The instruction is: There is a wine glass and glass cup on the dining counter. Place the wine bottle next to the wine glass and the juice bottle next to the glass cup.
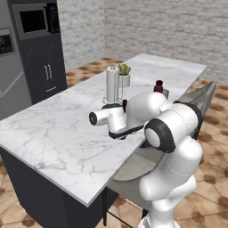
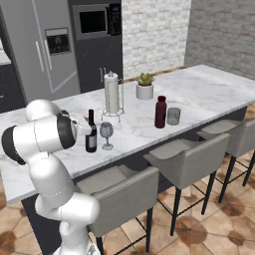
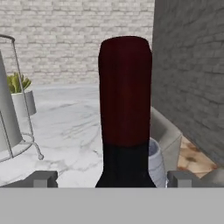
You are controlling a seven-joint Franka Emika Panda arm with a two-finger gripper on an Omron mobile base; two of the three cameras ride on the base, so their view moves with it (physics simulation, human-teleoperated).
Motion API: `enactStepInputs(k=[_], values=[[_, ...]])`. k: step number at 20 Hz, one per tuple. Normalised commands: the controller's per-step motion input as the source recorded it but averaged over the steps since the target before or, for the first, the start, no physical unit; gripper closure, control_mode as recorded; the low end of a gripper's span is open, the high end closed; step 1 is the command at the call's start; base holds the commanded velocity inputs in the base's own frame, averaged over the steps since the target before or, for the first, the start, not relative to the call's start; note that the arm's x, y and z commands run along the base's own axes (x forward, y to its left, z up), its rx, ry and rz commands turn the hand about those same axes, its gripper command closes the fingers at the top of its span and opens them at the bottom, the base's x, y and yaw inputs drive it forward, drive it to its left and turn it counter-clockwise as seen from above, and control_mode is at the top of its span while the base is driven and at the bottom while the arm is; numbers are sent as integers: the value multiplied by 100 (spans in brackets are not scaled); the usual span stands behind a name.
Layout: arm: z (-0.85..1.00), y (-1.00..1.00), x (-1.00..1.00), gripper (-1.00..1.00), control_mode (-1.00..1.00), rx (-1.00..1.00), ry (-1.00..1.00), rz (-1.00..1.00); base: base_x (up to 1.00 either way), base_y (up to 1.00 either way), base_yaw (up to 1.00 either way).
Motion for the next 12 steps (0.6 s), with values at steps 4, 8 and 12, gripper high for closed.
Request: enactStepInputs(k=[4,8,12], values=[[-23,9,-11,-100,-100,0,-9,-6,0,0,0],[-22,9,-6,-100,-100,1,-7,-6,0,0,0],[-26,14,-11,-100,-100,1,-7,-6,0,0,0]])
